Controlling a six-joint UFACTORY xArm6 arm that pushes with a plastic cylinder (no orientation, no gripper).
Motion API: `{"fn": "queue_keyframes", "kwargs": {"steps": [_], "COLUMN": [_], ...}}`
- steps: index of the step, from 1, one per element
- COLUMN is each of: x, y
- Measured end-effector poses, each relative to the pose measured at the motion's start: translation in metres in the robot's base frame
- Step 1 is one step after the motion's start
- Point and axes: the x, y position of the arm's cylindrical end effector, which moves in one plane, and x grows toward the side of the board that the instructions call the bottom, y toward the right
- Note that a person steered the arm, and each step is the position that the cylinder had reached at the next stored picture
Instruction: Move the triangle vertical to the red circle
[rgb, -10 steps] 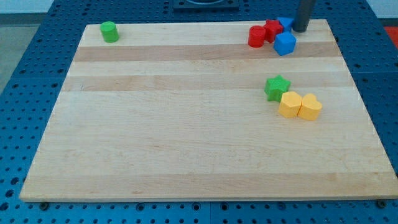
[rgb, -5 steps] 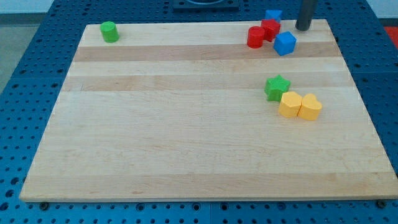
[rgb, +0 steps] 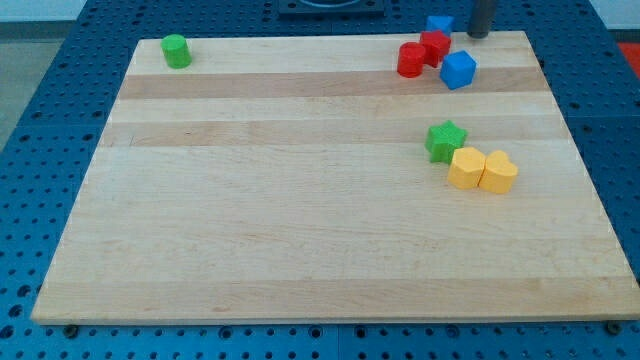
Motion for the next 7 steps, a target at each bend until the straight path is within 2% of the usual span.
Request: {"fn": "queue_keyframes", "kwargs": {"steps": [7], "x": [0.001], "y": [-0.041]}}
